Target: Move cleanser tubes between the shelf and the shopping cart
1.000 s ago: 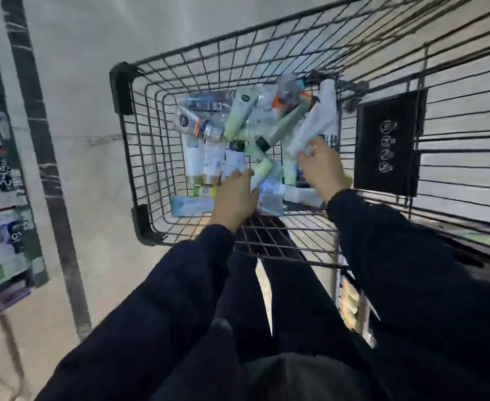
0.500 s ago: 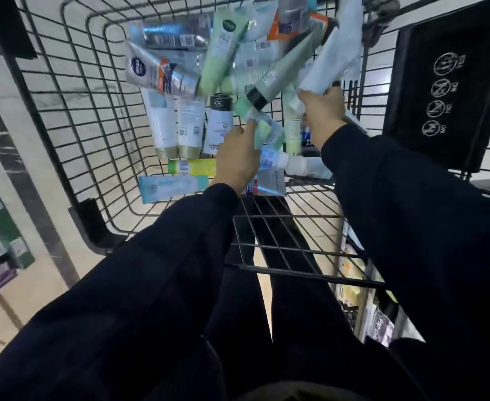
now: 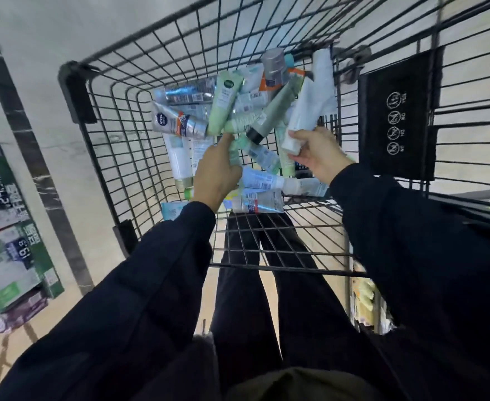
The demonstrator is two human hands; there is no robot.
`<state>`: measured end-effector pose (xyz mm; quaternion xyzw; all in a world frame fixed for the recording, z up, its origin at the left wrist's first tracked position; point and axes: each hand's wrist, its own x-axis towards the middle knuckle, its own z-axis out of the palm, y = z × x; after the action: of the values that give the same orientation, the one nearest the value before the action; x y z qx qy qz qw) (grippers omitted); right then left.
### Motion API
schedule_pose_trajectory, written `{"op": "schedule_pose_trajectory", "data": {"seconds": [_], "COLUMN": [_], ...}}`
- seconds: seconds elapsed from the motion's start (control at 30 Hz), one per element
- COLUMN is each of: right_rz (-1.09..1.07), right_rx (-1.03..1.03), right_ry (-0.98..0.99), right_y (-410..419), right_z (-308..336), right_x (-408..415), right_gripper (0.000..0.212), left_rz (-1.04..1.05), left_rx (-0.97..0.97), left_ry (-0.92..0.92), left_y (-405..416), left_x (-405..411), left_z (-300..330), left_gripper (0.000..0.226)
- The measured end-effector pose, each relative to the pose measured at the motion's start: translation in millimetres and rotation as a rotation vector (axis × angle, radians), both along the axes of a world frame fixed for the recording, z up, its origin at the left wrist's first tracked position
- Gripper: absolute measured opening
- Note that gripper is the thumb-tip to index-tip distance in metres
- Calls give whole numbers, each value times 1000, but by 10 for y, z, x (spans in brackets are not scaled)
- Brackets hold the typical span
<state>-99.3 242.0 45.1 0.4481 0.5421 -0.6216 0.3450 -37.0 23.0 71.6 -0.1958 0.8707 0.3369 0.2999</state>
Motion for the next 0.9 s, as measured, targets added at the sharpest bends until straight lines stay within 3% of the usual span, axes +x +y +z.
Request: {"op": "schedule_pose_trajectory", "data": {"seconds": [0.1, 0.23, 0.37, 0.5, 0.63, 0.73, 0.9], "right_rz": [0, -34, -92, -116, -153, -316, -569], "right_rx": [21, -34, -114, -130, -83, -129, -148], "right_ry": [60, 168, 252, 341, 404, 455, 552], "right_y": [0, 63, 109, 108, 95, 56, -6], "right_z": [411, 1090, 1792, 2399, 2784, 2926, 3181], "right_x": [75, 195, 363, 581, 880, 1138, 1650], "right_gripper": [59, 59, 66, 54, 57, 57, 52], "left_rz": [274, 572, 714, 746, 744, 681, 388], "left_rx": [136, 303, 560, 739, 893, 998, 1105], "left_ry": [-1, -8, 19, -6, -128, -208, -295], "left_y": [-49, -90, -92, -87, 0, 99, 260], "left_x": [-53, -81, 3, 133, 194, 207, 307], "left_z": [463, 1088, 1716, 2149, 2418, 2582, 2945], "left_gripper": [46, 52, 45, 43, 26, 18, 46]}}
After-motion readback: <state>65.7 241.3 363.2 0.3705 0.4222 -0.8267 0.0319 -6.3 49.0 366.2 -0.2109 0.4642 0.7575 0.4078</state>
